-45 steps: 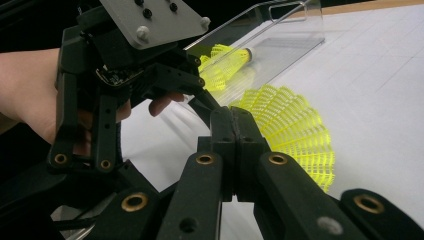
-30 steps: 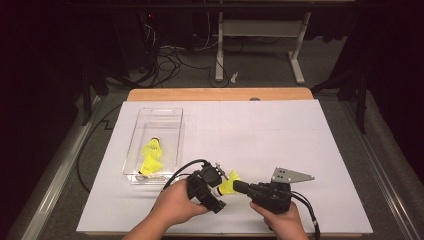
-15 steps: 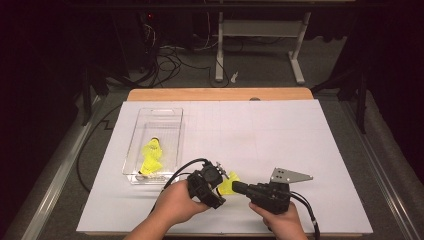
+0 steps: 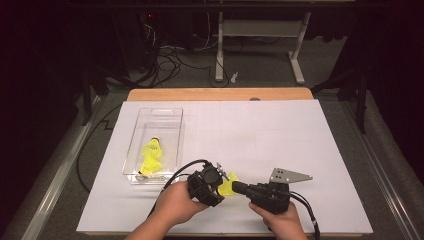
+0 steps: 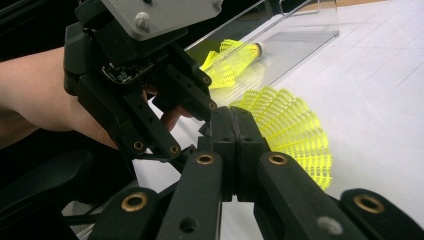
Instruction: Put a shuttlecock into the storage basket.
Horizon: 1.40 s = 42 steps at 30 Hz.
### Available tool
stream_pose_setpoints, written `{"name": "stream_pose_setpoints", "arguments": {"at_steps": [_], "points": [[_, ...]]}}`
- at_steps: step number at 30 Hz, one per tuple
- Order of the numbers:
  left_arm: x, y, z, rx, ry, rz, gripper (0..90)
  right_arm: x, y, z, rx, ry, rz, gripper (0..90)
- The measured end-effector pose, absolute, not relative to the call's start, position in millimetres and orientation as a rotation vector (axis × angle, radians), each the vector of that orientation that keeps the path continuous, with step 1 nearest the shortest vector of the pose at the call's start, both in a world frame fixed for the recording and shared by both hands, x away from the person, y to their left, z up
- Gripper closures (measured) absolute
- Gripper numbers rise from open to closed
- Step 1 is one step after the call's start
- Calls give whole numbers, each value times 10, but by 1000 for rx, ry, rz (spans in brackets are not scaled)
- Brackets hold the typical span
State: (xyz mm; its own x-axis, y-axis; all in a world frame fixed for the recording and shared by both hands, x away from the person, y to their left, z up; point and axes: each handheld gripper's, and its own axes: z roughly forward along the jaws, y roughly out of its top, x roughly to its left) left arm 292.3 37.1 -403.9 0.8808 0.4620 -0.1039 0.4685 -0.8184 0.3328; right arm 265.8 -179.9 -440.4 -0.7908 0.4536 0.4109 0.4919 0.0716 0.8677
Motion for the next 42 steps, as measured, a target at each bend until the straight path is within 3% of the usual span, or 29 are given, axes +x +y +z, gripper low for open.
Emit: {"name": "stream_pose_setpoints", "arguments": {"at_steps": [16,42], "points": [[2918,362,-4049,2714,698,-43,642,2647,-1798,-4416,-992,-2321,-1859,894],[2958,500,-4091,2712,779,-54,641,2616,-1853,-4398,-973,-2513,-1899,501]]}}
